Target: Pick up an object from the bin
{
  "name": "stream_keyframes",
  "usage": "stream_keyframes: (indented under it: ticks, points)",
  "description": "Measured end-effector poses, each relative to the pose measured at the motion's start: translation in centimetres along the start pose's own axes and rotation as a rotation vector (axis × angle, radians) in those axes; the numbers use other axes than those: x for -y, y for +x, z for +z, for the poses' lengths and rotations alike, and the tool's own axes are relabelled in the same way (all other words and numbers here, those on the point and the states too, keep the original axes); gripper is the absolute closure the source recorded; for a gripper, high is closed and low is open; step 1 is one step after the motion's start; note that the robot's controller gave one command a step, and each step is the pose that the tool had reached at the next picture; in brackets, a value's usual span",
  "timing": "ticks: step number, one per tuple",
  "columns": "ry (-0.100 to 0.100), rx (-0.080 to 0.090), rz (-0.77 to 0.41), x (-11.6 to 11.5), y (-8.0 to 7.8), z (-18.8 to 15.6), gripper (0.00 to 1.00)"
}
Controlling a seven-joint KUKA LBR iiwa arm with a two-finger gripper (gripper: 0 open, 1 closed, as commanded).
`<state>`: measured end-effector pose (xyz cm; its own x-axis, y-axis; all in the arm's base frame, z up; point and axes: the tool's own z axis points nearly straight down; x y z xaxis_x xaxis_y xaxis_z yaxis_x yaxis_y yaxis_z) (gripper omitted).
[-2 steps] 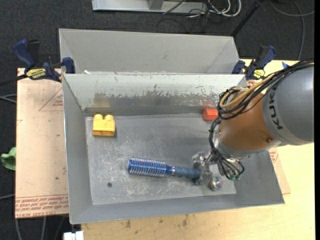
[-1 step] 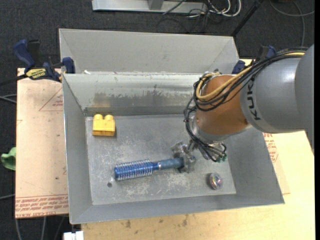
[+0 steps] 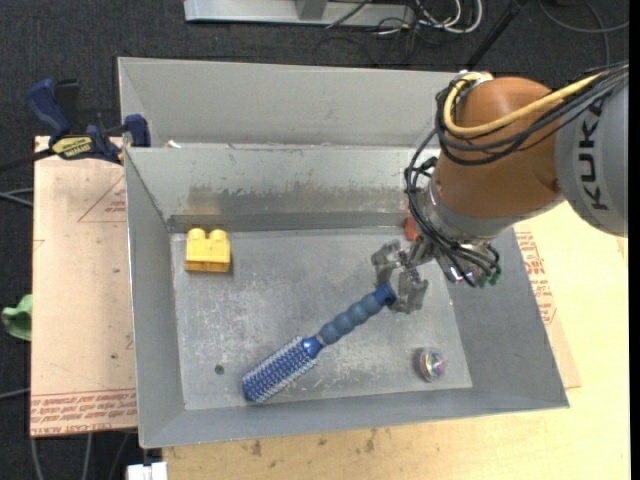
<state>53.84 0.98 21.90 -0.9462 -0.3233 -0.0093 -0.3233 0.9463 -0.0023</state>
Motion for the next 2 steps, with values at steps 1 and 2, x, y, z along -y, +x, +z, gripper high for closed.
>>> stream_keyframes:
  ticks: [1,2]
  points:
    - [-0.003,-0.007,0.001,0.0,0.1,0.4,0.00]
    - [-0.004,-0.013,0.189,0.3,-2.0,10.2,0.00]
